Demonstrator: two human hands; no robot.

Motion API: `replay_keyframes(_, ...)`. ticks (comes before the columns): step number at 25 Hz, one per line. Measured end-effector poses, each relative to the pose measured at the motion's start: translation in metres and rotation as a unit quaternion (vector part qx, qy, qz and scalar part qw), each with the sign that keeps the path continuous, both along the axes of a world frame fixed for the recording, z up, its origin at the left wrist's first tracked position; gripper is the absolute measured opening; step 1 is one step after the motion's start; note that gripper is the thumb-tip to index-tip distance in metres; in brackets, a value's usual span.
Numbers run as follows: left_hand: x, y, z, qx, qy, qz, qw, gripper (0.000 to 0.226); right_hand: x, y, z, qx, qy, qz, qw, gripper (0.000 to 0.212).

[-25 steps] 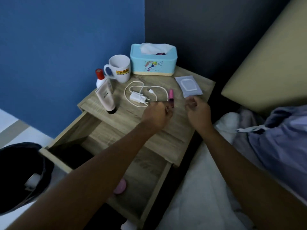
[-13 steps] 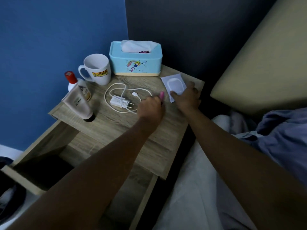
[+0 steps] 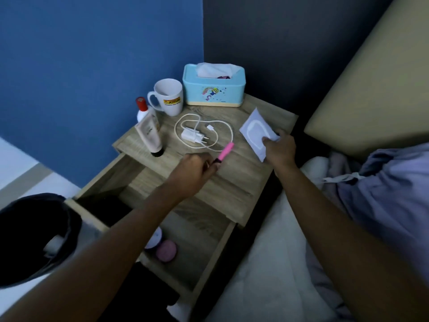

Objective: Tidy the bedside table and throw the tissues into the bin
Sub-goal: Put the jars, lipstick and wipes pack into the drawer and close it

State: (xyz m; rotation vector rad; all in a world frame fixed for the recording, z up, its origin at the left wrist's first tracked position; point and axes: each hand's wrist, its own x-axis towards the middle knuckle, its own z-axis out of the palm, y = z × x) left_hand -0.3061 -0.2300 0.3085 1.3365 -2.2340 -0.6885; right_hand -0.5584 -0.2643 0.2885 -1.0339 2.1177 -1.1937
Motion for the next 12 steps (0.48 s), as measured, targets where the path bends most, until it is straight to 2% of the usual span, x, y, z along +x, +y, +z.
replay_keyframes(3,0.056,0.022,0.002,0.021,-0.006,0.010,1.000,0.024,0.030,0.036,0.028,-0.060,-0.010,0.028,0.998,0.027)
replay_keyframes(5,0.088,0.036,-0.001,0.055,-0.028,0.022,0.998,0.023,0.053,0.070,0.043,-0.089,-0.026,0.081,0.992,0.020)
replay_keyframes(7,0.114,0.050,-0.009,0.086,-0.043,0.041,0.995,0.024,0.076,0.106,0.052,-0.093,-0.039,0.153,0.983,0.022)
replay_keyframes(10,0.138,0.066,-0.014,0.157,-0.032,0.075,0.984,0.024,0.109,0.144,0.049,-0.068,-0.055,0.270,0.959,0.025)
replay_keyframes(12,0.147,0.071,-0.016,0.202,-0.015,0.096,0.975,0.023,0.130,0.156,0.033,-0.007,-0.060,0.346,0.936,0.026)
